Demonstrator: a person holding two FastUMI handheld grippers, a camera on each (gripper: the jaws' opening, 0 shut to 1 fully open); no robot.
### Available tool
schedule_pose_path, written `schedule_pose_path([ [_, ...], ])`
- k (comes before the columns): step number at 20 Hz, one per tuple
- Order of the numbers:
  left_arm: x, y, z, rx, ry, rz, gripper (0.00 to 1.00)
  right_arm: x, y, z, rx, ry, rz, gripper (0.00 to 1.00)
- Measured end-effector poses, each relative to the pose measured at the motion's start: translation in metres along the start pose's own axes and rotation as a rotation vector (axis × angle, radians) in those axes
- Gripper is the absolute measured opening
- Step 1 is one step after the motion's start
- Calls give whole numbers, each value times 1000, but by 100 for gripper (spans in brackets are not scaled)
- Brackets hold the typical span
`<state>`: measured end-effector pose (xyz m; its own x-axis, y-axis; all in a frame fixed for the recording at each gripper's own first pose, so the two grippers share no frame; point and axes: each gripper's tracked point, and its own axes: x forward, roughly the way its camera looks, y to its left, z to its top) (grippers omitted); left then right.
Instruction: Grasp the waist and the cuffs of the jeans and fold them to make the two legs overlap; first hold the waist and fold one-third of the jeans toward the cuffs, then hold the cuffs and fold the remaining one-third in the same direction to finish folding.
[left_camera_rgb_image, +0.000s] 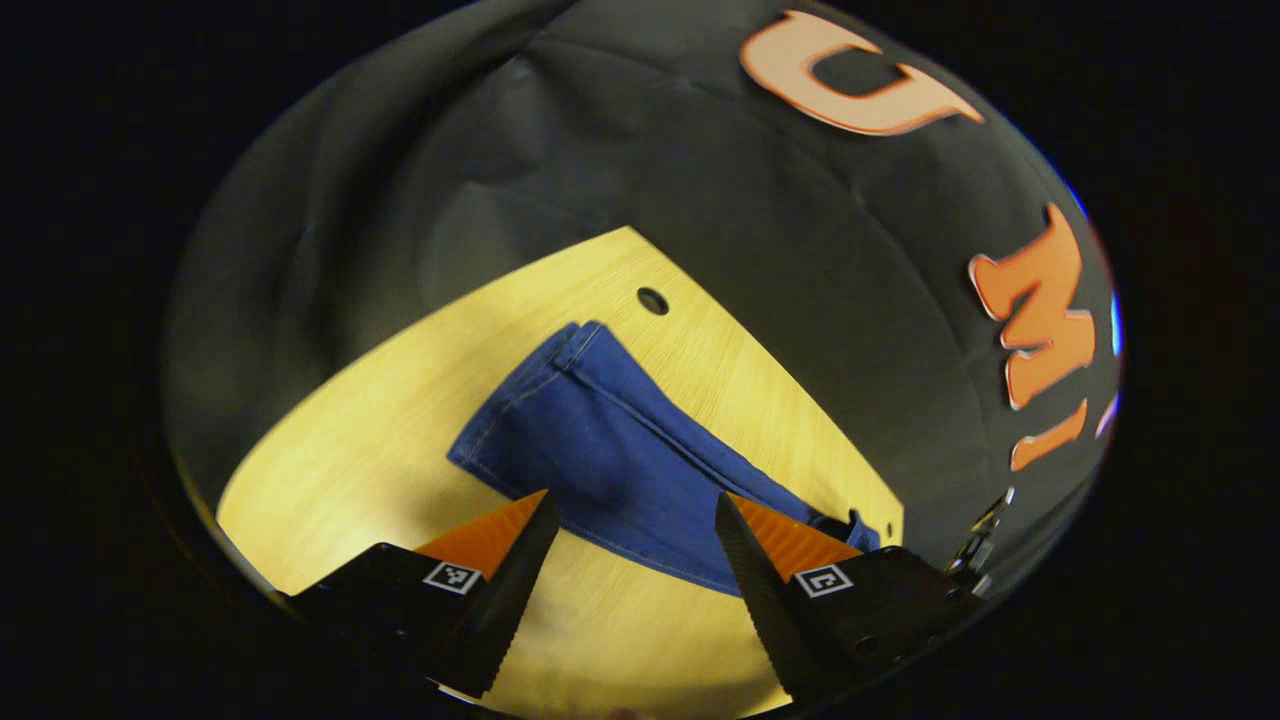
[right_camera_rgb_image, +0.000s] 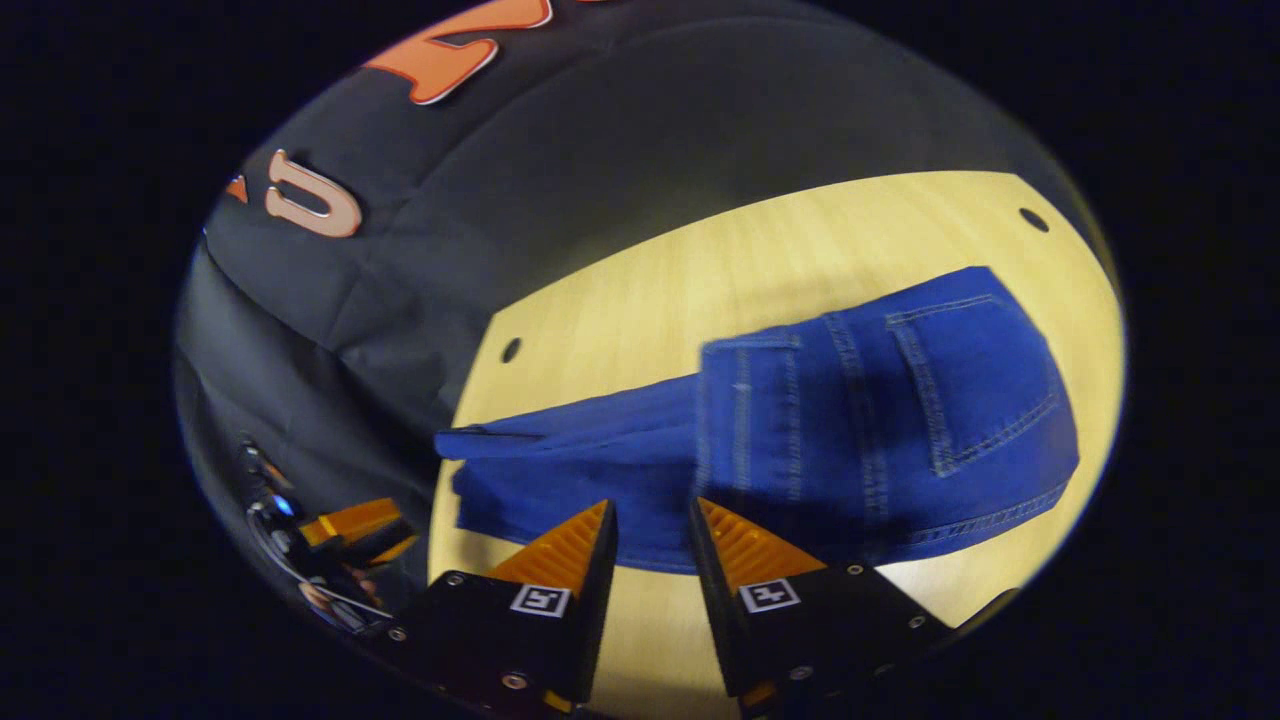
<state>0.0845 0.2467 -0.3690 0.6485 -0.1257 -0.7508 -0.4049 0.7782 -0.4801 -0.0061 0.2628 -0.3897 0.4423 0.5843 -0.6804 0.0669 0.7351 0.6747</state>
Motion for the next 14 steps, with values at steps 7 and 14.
schedule_pose_path([
  [7,38,57,-12,-368,99,56,98,-55,-11,41,-74,-143,-50,81],
  [14,74,84,-10,-490,89,116,95,-122,-30,100,-73,-332,-104,84],
])
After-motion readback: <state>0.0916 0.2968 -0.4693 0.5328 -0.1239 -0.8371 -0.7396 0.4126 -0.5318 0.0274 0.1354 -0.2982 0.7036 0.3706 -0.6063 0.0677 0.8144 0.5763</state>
